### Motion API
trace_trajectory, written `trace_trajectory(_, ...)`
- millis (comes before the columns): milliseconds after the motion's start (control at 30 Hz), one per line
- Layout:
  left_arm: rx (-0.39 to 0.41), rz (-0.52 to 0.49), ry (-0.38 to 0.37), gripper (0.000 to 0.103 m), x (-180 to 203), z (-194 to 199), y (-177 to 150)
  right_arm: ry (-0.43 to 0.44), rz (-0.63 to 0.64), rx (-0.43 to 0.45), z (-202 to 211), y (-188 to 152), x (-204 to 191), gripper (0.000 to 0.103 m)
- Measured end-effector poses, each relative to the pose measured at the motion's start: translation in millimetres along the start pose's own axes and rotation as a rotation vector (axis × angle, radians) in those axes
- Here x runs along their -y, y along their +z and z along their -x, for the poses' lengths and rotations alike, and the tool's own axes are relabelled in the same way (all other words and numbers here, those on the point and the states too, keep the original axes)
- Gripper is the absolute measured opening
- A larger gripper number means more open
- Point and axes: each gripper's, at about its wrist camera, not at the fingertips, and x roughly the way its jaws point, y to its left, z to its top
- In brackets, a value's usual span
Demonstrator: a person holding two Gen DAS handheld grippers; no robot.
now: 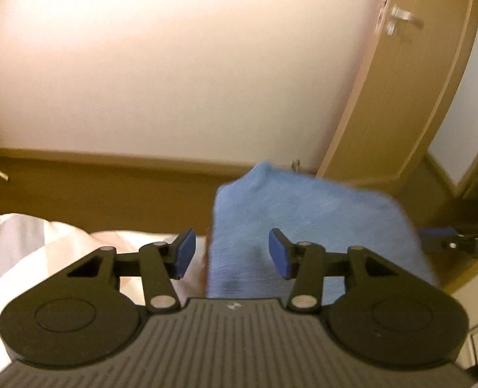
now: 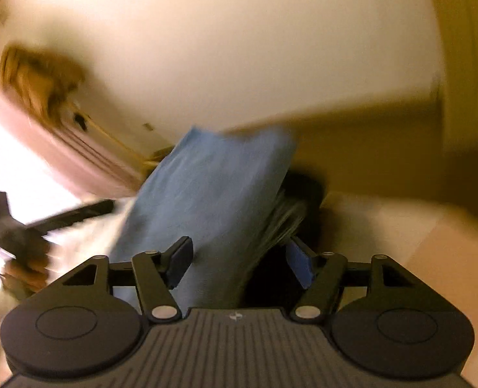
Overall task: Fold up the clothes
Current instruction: 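Lift the folded jeans and carry them onto the dark clothes stack with both grippers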
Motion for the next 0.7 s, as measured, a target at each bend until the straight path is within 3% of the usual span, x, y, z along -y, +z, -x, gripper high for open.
trace_trajectory(67,0.021,-0.003,0.014,0.044,13.8,11.2,-10.0,0.012,0.173,0.079,19.6,-2.4,-9.8,0.067)
trace_trajectory(133,0.042,-0.007,0.028,0.044,27.6,22.3,-20.0,0.08,0.352,0.09,23.7,-13.4,-33.7,0.067)
trace_trajectory(300,-0.031,-0.073,0.09,0.042,55.9,-2.0,-64.9,0.187,0.807,0.0,6.0,-65.0,-72.6,0.068)
trace_trajectory(333,-0.044,-0.095,0.103,0.043,60.4,-7.6,-75.0,0.179,0.854,-0.008,3.1,-73.7,-65.8,0.071)
trace_trajectory(467,-0.058,-0.129,0.153,0.047,72.0,-15.4,-99.7,0.206,0.934,-0.12,-30.2,-90.3,-38.0,0.073)
trace_trajectory(533,-0.048,-0.117,0.175,0.045,69.9,-7.1,-102.8,0.214,0.983,-0.142,-40.1,-96.0,-37.6,0.083)
trace_trajectory(700,-0.039,-0.116,0.191,0.038,82.1,-4.9,-94.7,0.2,0.944,-0.198,-30.9,-87.6,-40.0,0.081)
